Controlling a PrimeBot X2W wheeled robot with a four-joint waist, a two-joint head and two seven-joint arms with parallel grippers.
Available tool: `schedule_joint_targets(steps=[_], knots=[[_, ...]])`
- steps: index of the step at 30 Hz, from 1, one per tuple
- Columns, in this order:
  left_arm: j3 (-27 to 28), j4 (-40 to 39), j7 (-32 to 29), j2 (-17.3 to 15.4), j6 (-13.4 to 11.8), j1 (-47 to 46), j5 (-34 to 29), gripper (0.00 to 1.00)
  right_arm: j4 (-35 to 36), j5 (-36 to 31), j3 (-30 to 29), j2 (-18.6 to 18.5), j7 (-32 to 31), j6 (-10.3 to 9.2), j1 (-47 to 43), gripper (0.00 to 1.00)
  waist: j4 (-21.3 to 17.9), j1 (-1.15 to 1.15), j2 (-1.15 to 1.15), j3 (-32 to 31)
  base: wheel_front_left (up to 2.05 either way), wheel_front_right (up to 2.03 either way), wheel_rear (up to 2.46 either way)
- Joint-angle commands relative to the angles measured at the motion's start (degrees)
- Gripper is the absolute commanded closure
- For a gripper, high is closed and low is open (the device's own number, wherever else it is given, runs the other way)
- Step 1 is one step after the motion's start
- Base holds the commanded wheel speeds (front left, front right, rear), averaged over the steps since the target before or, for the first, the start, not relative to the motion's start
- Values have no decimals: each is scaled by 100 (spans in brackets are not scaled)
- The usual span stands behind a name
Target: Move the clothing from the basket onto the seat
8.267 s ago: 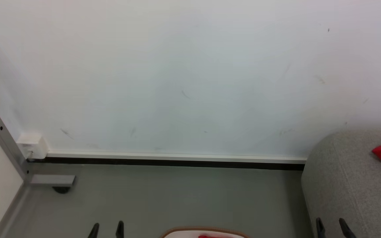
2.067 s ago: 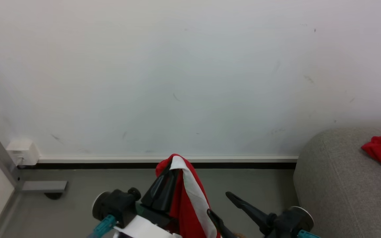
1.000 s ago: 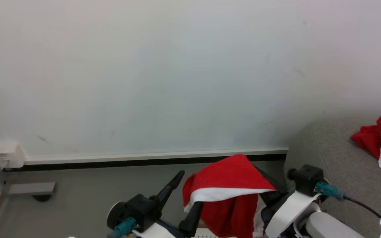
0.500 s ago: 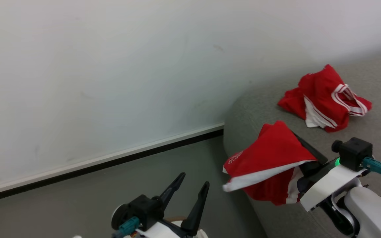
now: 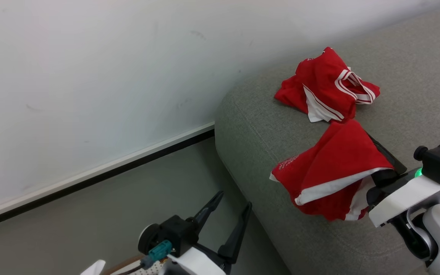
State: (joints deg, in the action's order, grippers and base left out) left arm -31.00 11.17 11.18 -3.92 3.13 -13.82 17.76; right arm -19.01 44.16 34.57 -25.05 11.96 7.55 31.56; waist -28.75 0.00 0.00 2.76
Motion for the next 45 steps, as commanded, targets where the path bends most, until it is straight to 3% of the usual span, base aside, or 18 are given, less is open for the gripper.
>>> schedule_joint_targets(steps=[1,11,21,28,34,38,40,41,42,43,45], knots=[[3,-2,-9,-10,-10,-87,-7,0,-49,-93,-81,30,-60,-13,64,100,-19,0,0,74,0,0,0],[-24,-304,-298,-218,69,-812,-214,0,-608,-513,-1195,-244,-379,-13,1513,100,599,0,0,1269,0,0,0],[-91,-789,-606,-439,209,-1827,-493,0,-2026,-1474,-3361,-1318,-494,-13,3741,100,1546,0,0,2709,0,0,0],[-58,-1085,-694,-330,143,-2208,-504,0,-3228,-2517,-4239,-1708,-243,-14,4249,100,1987,0,0,3324,0,0,0],[30,-1084,-644,-380,7,-2122,-445,0,-4327,-3118,-4851,-1108,200,-15,3856,100,2201,0,0,3603,0,0,0],[136,-949,-560,-492,-68,-1915,-348,0,-4600,-3488,-4737,-635,286,-14,3488,100,2150,0,0,3399,0,0,0],[191,-882,-531,-524,-96,-1820,-275,0,-4649,-3574,-4724,-477,308,-15,3361,35,2113,0,0,3251,0,0,0],[217,-836,-481,-543,-107,-1761,-245,0,-4670,-3599,-4709,-341,314,-14,3259,9,2090,0,0,3130,0,0,0],[234,-812,-461,-537,-122,-1700,-201,0,-4681,-3633,-4697,-256,317,-14,3157,9,2071,0,0,3022,0,0,0],[250,-763,-406,-541,-132,-1658,-178,0,-4634,-3654,-4648,-141,320,-14,3045,0,2056,0,0,2884,0,0,0],[315,-675,-363,-490,-160,-1528,-14,0,-4418,-3679,-4511,6,319,-14,2812,0,2036,0,0,2618,0,0,0]])
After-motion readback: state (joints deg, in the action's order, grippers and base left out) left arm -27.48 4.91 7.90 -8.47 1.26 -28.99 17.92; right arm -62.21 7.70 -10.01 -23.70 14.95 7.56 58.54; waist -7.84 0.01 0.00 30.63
